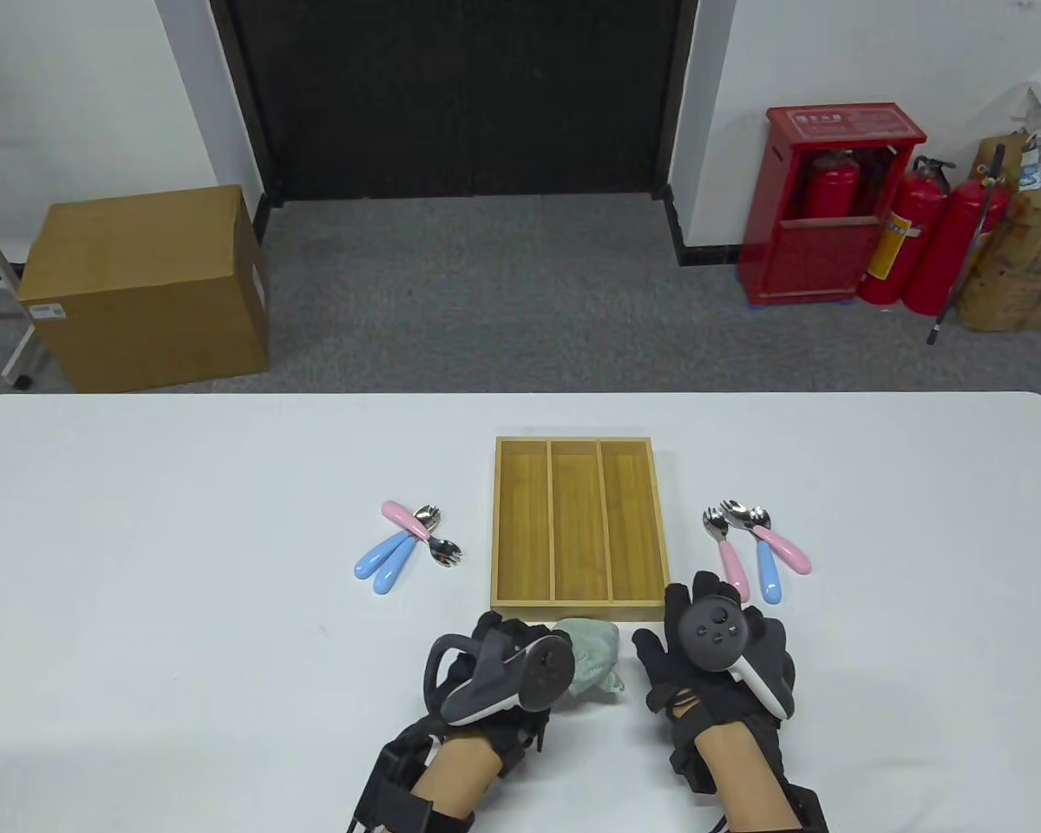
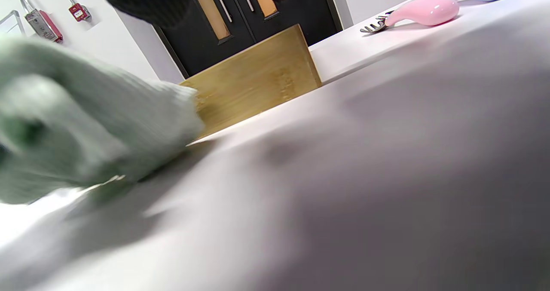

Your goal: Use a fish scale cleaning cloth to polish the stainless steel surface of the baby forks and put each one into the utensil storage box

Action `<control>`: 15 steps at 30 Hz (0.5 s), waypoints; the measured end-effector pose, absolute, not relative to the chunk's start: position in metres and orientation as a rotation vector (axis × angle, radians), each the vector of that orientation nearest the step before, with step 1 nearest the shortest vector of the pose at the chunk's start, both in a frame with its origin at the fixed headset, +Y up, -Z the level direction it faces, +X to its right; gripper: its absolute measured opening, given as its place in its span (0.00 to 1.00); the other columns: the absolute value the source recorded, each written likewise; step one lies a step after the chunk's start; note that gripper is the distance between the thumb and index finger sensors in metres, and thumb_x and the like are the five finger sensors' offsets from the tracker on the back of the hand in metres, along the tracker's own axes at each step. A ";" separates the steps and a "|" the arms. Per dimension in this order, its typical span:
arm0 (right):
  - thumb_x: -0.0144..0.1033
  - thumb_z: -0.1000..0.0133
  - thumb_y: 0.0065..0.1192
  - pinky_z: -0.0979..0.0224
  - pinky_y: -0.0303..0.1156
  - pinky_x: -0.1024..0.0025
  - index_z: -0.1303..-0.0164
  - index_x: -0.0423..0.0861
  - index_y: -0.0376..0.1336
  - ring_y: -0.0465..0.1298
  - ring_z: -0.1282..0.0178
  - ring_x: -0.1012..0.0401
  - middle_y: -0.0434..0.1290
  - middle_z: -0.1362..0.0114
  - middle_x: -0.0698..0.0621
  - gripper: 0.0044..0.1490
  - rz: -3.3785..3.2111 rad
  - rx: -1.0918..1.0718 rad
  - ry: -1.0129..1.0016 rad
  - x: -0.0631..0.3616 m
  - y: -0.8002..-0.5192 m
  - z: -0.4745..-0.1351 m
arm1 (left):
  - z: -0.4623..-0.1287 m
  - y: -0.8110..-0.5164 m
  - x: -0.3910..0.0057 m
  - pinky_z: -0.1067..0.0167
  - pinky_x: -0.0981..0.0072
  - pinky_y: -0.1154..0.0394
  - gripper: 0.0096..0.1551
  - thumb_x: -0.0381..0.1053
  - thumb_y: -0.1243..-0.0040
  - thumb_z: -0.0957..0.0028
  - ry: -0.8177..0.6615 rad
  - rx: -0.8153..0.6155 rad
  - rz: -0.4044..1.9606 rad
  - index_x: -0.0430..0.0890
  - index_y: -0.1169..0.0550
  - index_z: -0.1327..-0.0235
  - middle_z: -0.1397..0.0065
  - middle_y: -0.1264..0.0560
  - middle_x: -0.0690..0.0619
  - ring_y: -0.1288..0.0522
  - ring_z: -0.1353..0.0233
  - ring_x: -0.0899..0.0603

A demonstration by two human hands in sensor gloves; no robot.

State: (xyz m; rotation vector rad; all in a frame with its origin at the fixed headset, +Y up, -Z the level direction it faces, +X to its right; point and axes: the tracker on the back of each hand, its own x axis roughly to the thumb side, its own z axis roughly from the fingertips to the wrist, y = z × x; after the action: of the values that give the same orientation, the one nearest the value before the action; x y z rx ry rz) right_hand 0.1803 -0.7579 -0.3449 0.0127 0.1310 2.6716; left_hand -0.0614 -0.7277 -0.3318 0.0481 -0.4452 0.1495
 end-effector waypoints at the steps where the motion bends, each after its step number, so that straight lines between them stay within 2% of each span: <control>1: 0.57 0.47 0.55 0.29 0.28 0.30 0.23 0.43 0.46 0.37 0.20 0.36 0.35 0.18 0.36 0.49 2.672 0.009 0.131 0.181 -0.758 -0.345 | -0.331 -0.722 -0.069 0.32 0.35 0.35 0.25 0.52 0.39 0.48 -0.433 0.063 0.171 0.49 0.24 0.37 0.33 0.20 0.48 0.21 0.31 0.38; 5: 0.55 0.47 0.58 0.28 0.29 0.30 0.23 0.43 0.47 0.37 0.20 0.35 0.36 0.18 0.36 0.48 2.669 -0.021 0.116 0.187 -0.757 -0.347 | -0.325 -0.699 -0.109 0.34 0.36 0.32 0.25 0.51 0.39 0.48 -0.382 0.126 0.303 0.48 0.25 0.38 0.35 0.19 0.47 0.18 0.35 0.39; 9: 0.51 0.48 0.62 0.26 0.38 0.31 0.25 0.41 0.48 0.43 0.21 0.35 0.40 0.18 0.36 0.48 2.691 -0.108 0.097 0.202 -0.756 -0.353 | -0.318 -0.684 -0.156 0.35 0.36 0.31 0.25 0.52 0.39 0.48 -0.342 0.199 0.450 0.47 0.25 0.38 0.36 0.19 0.47 0.18 0.36 0.39; 13: 0.46 0.49 0.66 0.27 0.45 0.33 0.27 0.40 0.52 0.50 0.24 0.34 0.47 0.19 0.35 0.45 2.723 -0.211 -0.019 0.227 -0.750 -0.360 | -0.314 -0.695 -0.193 0.35 0.36 0.31 0.25 0.53 0.39 0.46 -0.321 0.255 0.629 0.47 0.26 0.37 0.35 0.19 0.47 0.18 0.35 0.39; 15: 0.44 0.50 0.67 0.28 0.47 0.34 0.28 0.40 0.55 0.52 0.25 0.35 0.50 0.20 0.35 0.43 2.755 -0.317 -0.082 0.246 -0.747 -0.366 | -0.316 -0.700 -0.207 0.35 0.36 0.32 0.25 0.54 0.39 0.46 -0.294 0.196 0.680 0.47 0.26 0.37 0.35 0.20 0.47 0.18 0.35 0.39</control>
State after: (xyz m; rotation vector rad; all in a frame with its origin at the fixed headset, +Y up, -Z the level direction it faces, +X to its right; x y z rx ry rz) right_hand 0.2456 -0.7474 -0.3663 -0.3172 -0.0824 2.7546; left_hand -0.2070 -0.6997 -0.3164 0.1956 -0.2944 0.6797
